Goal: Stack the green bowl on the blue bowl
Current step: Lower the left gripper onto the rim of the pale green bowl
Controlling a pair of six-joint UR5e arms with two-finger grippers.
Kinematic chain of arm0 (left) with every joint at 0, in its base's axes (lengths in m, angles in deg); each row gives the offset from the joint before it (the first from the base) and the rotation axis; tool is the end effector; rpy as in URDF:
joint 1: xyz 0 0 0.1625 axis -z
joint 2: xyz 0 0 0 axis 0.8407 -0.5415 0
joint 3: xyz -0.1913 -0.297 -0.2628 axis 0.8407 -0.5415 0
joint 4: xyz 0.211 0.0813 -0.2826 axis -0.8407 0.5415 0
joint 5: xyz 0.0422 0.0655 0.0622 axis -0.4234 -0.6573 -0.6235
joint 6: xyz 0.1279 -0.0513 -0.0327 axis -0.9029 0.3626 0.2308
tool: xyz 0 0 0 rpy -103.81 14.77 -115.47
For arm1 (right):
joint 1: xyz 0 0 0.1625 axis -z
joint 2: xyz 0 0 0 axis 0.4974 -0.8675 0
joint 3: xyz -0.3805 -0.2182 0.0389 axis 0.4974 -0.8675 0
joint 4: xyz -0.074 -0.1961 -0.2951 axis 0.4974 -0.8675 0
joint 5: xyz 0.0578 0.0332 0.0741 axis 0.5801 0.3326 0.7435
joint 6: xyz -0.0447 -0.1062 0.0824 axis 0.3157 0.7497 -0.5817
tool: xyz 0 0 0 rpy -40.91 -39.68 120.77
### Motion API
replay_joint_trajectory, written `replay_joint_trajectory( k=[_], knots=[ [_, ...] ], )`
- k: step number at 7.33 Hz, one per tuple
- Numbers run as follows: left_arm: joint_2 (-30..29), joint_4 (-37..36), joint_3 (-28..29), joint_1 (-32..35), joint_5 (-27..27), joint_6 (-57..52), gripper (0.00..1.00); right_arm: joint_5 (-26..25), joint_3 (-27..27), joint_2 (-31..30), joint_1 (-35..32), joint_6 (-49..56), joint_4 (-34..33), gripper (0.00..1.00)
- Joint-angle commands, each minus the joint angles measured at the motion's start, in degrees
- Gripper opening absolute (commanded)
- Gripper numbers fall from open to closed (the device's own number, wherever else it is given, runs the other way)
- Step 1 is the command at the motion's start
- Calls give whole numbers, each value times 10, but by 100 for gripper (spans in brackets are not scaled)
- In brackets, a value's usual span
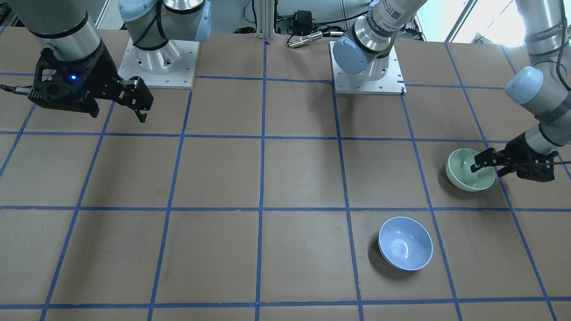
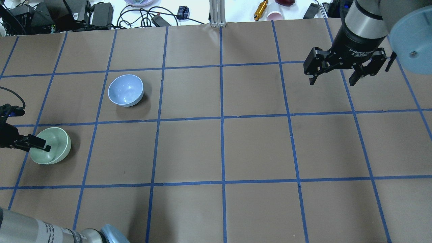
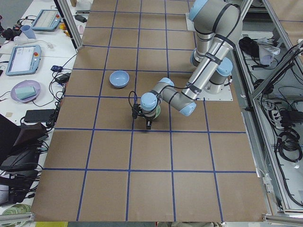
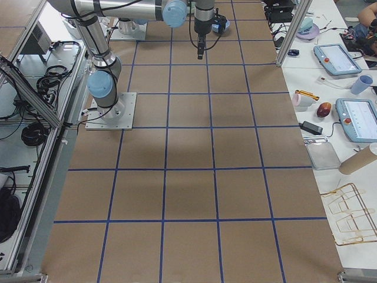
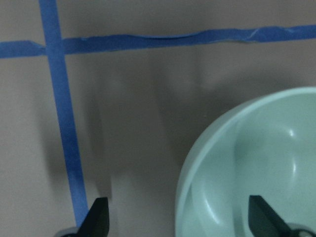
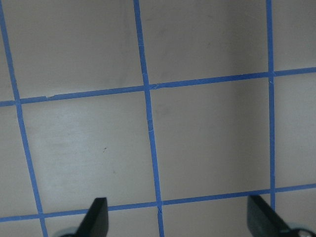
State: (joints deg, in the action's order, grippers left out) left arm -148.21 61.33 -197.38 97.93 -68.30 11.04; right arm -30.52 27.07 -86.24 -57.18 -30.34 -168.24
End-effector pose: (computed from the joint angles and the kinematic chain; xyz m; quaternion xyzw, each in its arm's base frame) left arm 0.2750 -0.4273 0.1896 -0.0407 -0.9957 -0.0140 0.0815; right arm 0.1086 -0.4306 0.4477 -0.0483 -0.9988 -0.0055 0.0084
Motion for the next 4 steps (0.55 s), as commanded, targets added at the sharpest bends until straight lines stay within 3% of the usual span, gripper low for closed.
replay_joint_trajectory(
  k=[1, 4],
  knots=[
    [-2, 1, -5, 0, 1, 2, 98, 0, 0, 0, 0, 0, 0, 100],
    [-5, 0, -7, 1, 0, 1, 94, 1, 1, 0, 0, 0, 0, 100]
  ],
)
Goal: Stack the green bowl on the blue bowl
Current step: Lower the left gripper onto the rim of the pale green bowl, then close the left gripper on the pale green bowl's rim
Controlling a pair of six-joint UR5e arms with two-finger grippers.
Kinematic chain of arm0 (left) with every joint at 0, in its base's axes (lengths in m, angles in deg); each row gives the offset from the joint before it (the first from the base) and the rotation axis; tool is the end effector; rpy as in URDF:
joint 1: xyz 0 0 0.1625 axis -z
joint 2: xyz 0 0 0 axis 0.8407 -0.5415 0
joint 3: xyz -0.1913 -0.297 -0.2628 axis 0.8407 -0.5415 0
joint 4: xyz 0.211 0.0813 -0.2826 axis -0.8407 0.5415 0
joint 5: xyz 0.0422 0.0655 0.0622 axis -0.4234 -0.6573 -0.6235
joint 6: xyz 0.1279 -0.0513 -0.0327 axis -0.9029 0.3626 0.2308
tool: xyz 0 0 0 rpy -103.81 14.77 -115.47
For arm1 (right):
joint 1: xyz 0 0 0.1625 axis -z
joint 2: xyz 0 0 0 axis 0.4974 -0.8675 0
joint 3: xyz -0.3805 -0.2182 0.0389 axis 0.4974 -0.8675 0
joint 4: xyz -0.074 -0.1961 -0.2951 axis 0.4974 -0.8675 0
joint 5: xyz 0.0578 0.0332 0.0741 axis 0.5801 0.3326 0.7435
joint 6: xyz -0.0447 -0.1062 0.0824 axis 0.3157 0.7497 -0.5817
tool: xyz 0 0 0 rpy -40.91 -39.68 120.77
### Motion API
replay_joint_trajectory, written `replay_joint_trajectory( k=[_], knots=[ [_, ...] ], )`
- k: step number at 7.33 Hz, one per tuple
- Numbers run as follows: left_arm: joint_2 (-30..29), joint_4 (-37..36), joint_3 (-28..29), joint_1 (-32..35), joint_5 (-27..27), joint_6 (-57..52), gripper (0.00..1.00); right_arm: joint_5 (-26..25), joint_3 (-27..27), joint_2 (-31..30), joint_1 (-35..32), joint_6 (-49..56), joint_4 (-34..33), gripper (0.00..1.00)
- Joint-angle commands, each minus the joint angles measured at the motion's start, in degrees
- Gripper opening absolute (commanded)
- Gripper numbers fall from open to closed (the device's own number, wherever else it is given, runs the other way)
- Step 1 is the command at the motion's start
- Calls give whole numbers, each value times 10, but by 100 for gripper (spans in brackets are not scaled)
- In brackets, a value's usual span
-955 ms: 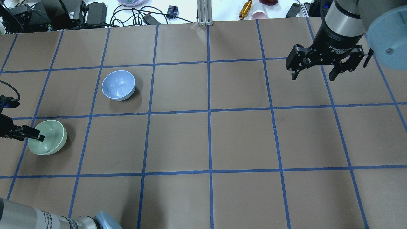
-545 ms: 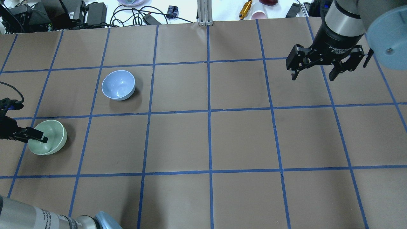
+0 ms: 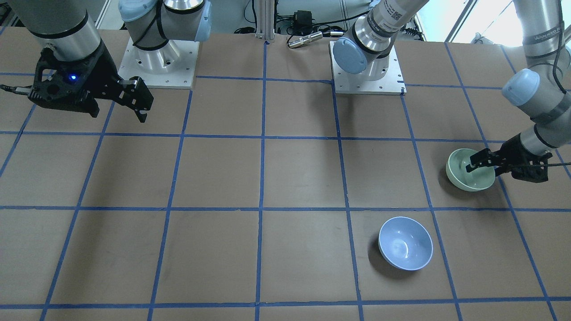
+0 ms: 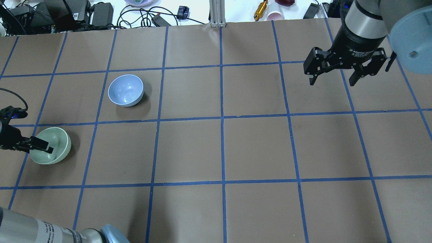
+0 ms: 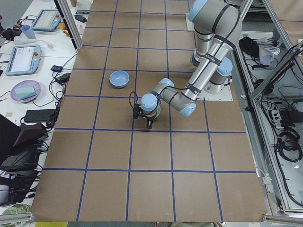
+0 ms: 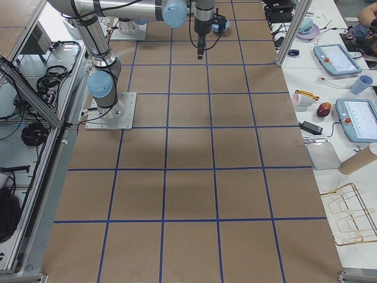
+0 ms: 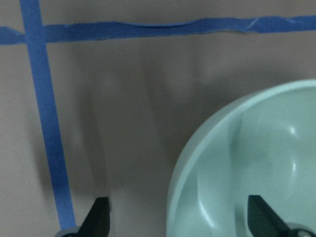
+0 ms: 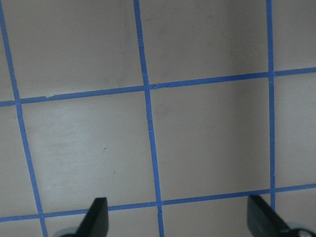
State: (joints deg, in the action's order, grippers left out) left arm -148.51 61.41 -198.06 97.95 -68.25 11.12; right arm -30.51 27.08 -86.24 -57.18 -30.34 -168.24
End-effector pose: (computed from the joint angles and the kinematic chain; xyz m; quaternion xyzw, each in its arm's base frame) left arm 0.2713 -0.4245 0.1831 -0.0398 -0.9950 -0.0195 0.0890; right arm 0.1086 -0.4306 0.4476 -0.0483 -0.9988 -0.0056 0.0083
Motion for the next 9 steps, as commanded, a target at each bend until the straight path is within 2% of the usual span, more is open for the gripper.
replay_joint_trajectory(
  k=[1, 2, 4, 5, 6, 9],
  knots=[
    [-2, -1, 0, 0, 0, 1, 85, 0, 0, 0, 0, 0, 0, 100],
    [-3, -1, 0, 0, 0, 1, 73, 0, 0, 0, 0, 0, 0, 100],
    [-5, 0, 0, 0, 0, 2, 41, 0, 0, 0, 0, 0, 0, 100],
    [-5, 0, 0, 0, -3, 2, 28, 0, 1, 0, 0, 0, 0, 100],
    [-5, -1, 0, 0, -2, 3, 21, 0, 0, 0, 0, 0, 0, 100],
    [-4, -2, 0, 0, -1, 2, 13, 0, 0, 0, 0, 0, 0, 100]
  ],
)
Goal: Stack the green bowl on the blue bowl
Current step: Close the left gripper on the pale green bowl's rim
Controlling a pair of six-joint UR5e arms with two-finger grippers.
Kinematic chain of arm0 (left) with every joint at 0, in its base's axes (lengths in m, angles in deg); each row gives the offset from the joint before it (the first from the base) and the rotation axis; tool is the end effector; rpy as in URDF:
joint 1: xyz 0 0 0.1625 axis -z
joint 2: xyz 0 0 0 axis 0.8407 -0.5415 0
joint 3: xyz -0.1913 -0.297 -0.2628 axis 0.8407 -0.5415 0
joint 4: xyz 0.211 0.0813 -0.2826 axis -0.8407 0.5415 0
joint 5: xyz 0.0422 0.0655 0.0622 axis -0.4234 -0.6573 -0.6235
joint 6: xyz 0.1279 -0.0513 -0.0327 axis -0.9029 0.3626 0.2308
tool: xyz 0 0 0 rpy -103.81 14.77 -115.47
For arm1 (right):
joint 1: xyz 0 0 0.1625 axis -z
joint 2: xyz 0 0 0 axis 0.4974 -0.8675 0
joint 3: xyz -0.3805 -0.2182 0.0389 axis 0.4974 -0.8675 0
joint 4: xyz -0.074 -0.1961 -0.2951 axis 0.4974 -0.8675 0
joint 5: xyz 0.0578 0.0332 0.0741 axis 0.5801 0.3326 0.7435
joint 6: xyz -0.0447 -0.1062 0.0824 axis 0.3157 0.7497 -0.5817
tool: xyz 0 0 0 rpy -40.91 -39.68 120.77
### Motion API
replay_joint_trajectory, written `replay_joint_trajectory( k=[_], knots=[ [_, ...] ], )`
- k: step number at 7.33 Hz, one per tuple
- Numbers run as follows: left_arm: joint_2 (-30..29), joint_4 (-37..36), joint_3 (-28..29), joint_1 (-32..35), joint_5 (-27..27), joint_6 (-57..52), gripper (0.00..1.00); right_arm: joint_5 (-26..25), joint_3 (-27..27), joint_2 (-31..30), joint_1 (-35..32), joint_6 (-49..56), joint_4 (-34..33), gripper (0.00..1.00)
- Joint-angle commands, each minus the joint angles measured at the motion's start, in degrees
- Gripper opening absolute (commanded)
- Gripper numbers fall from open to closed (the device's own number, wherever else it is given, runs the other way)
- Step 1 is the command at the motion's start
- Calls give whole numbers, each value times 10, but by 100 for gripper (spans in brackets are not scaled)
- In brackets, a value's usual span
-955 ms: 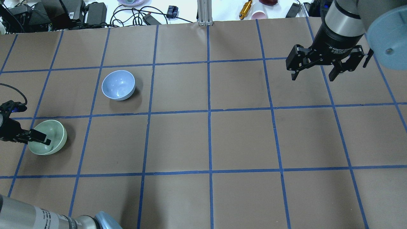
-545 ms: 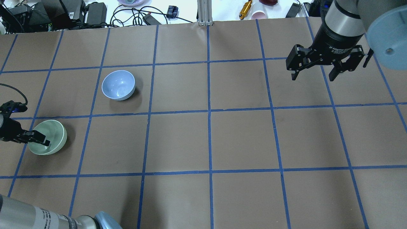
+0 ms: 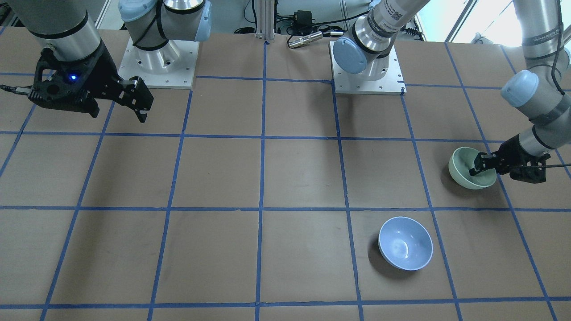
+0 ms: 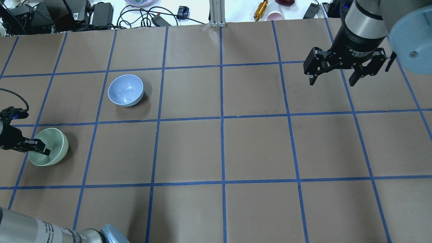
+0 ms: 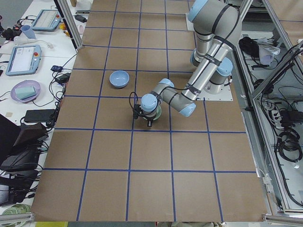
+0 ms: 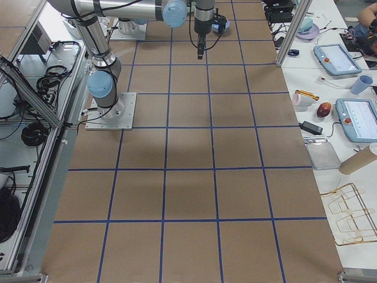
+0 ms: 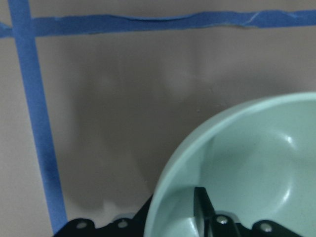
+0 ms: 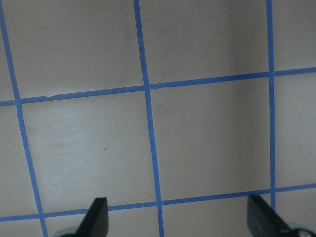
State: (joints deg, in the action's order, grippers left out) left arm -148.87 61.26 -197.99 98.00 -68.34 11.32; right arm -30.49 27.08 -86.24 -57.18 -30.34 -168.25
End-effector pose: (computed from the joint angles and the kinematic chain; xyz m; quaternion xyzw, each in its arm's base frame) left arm 0.2718 -0.4252 0.1807 -0.0385 -0.9950 -0.0210 0.0894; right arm 0.1087 -0.4306 0.4476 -0.0483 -0.9988 -0.0055 0.0081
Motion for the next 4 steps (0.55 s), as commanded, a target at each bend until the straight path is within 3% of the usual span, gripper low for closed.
replay_joint_trajectory(
  k=[1, 4],
  knots=[
    [2, 0, 1, 0, 1, 0, 13, 0, 0, 0, 0, 0, 0, 100],
    [4, 3, 1, 0, 1, 1, 12, 0, 0, 0, 0, 0, 0, 100]
  ],
)
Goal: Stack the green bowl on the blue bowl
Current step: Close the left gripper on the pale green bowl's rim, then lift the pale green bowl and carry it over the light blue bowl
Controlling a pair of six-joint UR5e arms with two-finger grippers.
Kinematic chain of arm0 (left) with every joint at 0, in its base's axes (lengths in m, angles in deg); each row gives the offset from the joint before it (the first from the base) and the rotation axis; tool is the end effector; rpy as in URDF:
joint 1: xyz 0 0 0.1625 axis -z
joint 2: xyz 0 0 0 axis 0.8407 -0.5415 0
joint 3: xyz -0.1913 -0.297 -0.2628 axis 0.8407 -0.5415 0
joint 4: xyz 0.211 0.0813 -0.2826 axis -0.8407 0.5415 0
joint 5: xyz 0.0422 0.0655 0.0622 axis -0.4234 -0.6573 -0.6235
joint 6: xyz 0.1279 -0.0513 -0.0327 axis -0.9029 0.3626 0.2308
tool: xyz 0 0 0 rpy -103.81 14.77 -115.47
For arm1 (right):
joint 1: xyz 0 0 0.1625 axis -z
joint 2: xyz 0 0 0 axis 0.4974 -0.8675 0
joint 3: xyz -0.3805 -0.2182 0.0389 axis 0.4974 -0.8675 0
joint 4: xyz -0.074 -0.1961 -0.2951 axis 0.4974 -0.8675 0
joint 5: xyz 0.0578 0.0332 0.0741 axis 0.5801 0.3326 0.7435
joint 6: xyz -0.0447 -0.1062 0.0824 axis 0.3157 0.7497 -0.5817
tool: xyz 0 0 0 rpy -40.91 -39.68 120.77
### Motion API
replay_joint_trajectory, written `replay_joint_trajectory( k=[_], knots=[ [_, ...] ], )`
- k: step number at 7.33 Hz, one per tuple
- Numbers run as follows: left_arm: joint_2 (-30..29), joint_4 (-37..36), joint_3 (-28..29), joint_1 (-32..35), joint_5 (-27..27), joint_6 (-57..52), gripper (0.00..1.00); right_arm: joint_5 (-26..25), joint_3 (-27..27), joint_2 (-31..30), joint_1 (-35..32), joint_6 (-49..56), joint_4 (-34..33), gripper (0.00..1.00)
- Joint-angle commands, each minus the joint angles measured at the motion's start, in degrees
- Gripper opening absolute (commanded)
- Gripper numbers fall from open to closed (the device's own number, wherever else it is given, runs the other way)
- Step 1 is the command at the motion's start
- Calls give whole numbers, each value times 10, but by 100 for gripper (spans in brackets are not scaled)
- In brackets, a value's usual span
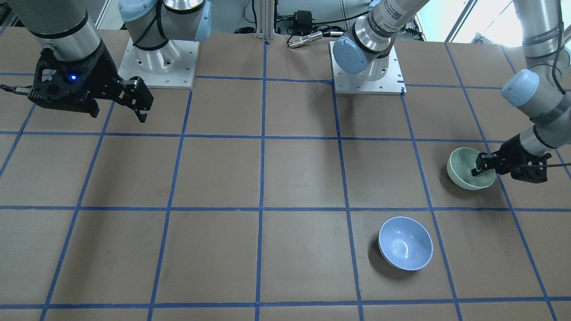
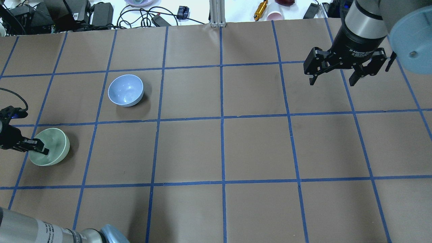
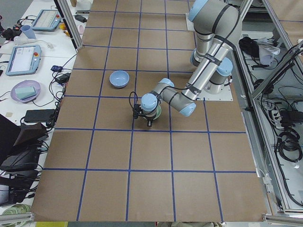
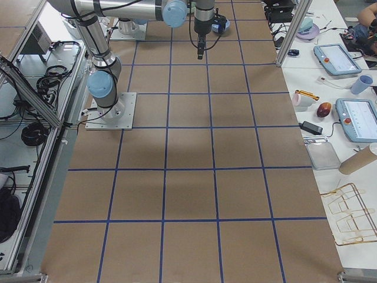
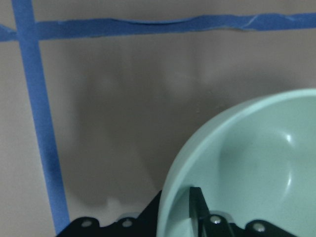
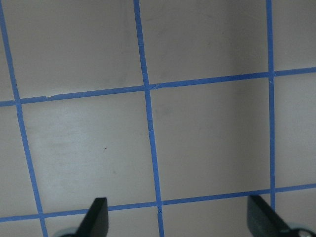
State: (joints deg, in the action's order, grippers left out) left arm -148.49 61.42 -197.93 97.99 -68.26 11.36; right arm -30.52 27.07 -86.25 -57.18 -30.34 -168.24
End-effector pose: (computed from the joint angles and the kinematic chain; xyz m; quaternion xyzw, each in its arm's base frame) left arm 0.2716 -0.4252 0.1840 -0.0381 -0.9952 -0.0190 0.0880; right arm 0.1086 -0.4306 0.4478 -0.0483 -0.9988 -0.0054 0.0084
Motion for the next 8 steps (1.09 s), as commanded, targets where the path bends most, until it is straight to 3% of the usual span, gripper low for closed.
replay_joint_trajectory(
  k=[1, 5, 7, 8],
  knots=[
    [1, 1, 0, 0, 1, 0, 12, 0, 0, 0, 0, 0, 0, 100],
    [33, 40, 9, 8, 13, -1, 12, 0, 0, 0, 0, 0, 0, 100],
    [45, 138, 54, 10, 53, -1, 12, 0, 0, 0, 0, 0, 0, 100],
    [44, 149, 75, 15, 55, 0, 12, 0, 0, 0, 0, 0, 0, 100]
  ],
)
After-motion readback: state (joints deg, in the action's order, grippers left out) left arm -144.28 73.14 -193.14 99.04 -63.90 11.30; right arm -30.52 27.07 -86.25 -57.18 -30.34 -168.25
